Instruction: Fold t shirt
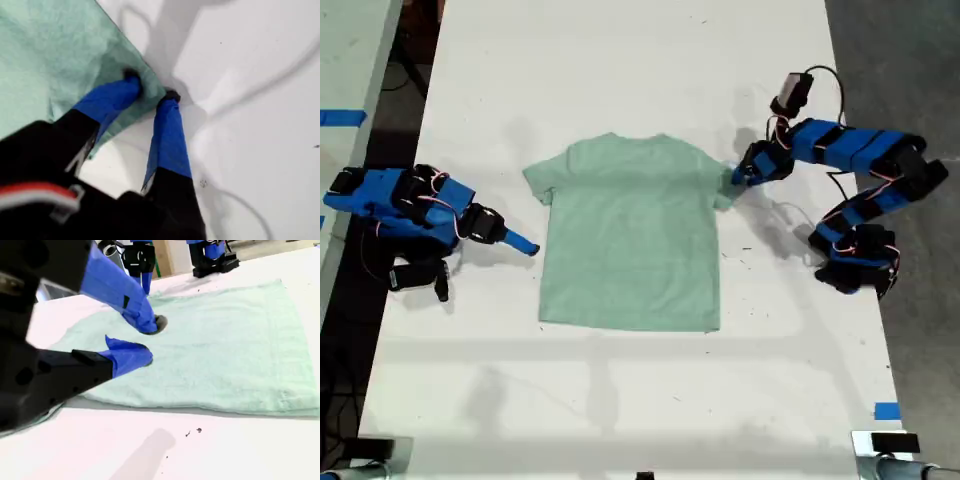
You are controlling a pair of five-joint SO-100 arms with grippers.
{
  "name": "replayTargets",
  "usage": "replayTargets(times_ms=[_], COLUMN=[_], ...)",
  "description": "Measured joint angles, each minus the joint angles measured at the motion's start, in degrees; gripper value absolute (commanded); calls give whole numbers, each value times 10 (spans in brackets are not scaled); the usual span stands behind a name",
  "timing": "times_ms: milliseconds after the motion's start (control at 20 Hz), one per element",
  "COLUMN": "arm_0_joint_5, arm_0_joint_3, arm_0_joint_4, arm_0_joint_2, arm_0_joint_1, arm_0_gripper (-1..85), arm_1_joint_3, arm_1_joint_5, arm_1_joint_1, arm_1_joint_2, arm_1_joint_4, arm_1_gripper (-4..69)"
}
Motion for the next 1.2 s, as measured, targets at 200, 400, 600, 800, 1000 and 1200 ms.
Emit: replayTargets(times_ms=[200, 400, 600, 800, 1000, 1200], arm_0_joint_5=[0, 0, 0, 0, 0, 0], arm_0_joint_3=[0, 0, 0, 0, 0, 0], arm_0_joint_4=[0, 0, 0, 0, 0, 0], arm_0_joint_2=[0, 0, 0, 0, 0, 0], arm_0_joint_1=[0, 0, 0, 0, 0, 0], arm_0_gripper=[62, 62, 62, 62, 62, 62], arm_1_joint_3=[-14, -145, -281, -337, -460, -523], arm_1_joint_5=[0, -4, -4, -4, -4, -4], arm_1_joint_1=[2, -53, -209, -318, -345, -345], arm_1_joint_2=[2, 32, 16, -98, -259, -238], arm_1_joint_4=[25, 114, 78, -25, -18, 105], arm_1_gripper=[17, 17, 17, 17, 254, 2])
